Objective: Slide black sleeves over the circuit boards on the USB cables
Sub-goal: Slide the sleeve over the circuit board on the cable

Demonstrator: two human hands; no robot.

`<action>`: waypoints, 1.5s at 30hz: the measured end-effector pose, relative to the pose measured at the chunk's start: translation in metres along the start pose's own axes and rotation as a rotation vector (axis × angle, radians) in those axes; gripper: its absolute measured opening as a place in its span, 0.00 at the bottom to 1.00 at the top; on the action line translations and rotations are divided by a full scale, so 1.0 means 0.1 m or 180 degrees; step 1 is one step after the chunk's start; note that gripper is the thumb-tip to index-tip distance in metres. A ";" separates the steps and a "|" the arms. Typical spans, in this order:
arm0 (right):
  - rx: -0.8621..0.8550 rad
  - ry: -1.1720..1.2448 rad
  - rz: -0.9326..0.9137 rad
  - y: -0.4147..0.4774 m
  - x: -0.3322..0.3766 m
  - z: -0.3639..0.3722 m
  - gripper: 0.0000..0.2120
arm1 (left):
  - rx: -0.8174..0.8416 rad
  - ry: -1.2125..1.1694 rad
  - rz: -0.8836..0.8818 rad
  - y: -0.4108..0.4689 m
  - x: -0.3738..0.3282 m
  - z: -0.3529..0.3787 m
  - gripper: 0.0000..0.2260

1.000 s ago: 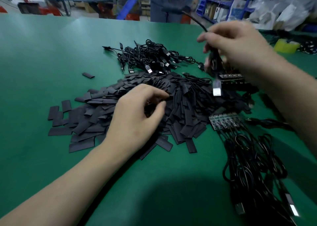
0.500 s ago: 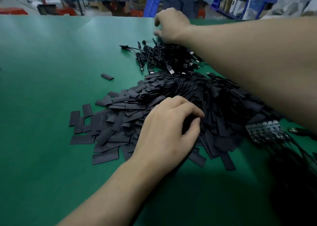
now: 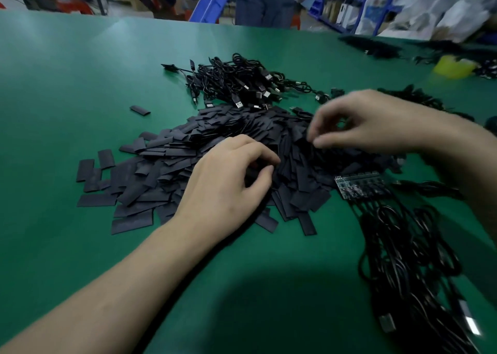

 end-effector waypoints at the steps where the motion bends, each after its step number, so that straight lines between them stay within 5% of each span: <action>1: 0.0123 0.0016 0.0077 -0.14 -0.07 0.02 0.07 | 0.0014 0.0010 -0.0007 0.00 -0.01 0.00 0.06; 5: 0.0441 -0.0133 0.0309 -0.38 -0.25 0.14 0.12 | 0.0016 0.0040 -0.0013 -0.01 -0.03 -0.02 0.05; 9: 0.0381 -0.0437 0.0270 -0.40 -0.27 0.23 0.07 | 0.0049 0.0044 -0.0002 -0.02 -0.07 -0.04 0.05; 17: 0.0014 0.1759 -0.0096 -0.32 0.04 0.28 0.03 | 0.0205 -0.0632 -0.0236 -0.03 -0.18 -0.03 0.04; 24: -0.0586 0.2545 -0.0110 -0.24 0.22 0.65 0.02 | 0.0310 -0.1418 -0.0897 -0.01 -0.16 -0.03 0.08; 29: -0.0571 0.2467 -0.0051 -0.31 0.21 0.60 0.13 | 0.0421 -0.2078 -0.1118 0.00 -0.17 -0.02 0.09; 45: -0.0591 0.3008 -0.0495 -0.36 0.28 0.60 0.03 | 0.0525 -0.2949 -0.1163 0.01 -0.23 -0.03 0.01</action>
Point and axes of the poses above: each hand's wrist, its own y-axis towards the middle knuckle, its own z-axis out of the palm, x = y × z, the point moved 1 cm from there along y, towards the middle knuckle, and after that the axes turned 7 degrees about -y, right-handed, at the moved point
